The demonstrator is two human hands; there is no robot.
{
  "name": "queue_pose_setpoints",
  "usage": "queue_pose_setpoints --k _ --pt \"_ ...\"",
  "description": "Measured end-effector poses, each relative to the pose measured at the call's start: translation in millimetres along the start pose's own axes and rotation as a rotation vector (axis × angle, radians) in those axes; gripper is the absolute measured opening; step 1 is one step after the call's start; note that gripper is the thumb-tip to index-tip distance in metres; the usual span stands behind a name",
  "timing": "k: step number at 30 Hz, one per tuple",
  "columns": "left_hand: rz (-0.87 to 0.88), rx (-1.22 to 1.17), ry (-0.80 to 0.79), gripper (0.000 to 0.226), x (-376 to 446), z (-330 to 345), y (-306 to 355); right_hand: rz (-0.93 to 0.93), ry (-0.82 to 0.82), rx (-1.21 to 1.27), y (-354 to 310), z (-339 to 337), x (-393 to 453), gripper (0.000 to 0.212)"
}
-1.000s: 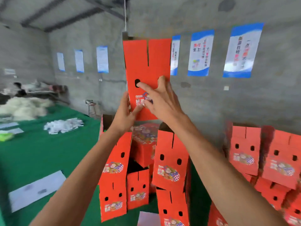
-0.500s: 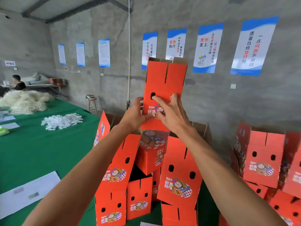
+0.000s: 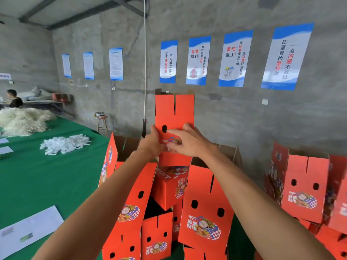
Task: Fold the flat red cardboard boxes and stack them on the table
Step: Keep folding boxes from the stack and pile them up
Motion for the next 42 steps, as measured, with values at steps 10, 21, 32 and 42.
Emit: queue_pose_setpoints --k 10,21,32,42 --pt "0.079 -0.036 0.132 0.093 -12.1 -13.4 23.0 0.030 -0.128 0.058 -1.4 -18.0 -8.8 0.040" --pt "0.654 -0.311 0.392 0.053 -148.4 22.0 152.0 0.222 0.381 0.163 71.4 -99.9 -176.6 0.039" --pt "0.522 -0.448 -0.350 0.053 -385.0 322.1 148.3 0.855 0.193 0.462 200.7 75.7 -537.7 0.036" --pt "0.205 0.193 -0.868 0.104 -462.5 505.9 49.3 0.977 -0.359 0.362 223.8 252.0 -694.0 0.052"
Point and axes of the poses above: each hand's wrist, its own x-axis towards the middle knuckle, its own z-axis out of the palm, y = z × x, the point moved 4 cm from there along x, towards the middle knuckle, and after that the axes turned 9 degrees about -x, right-handed, at the moved point
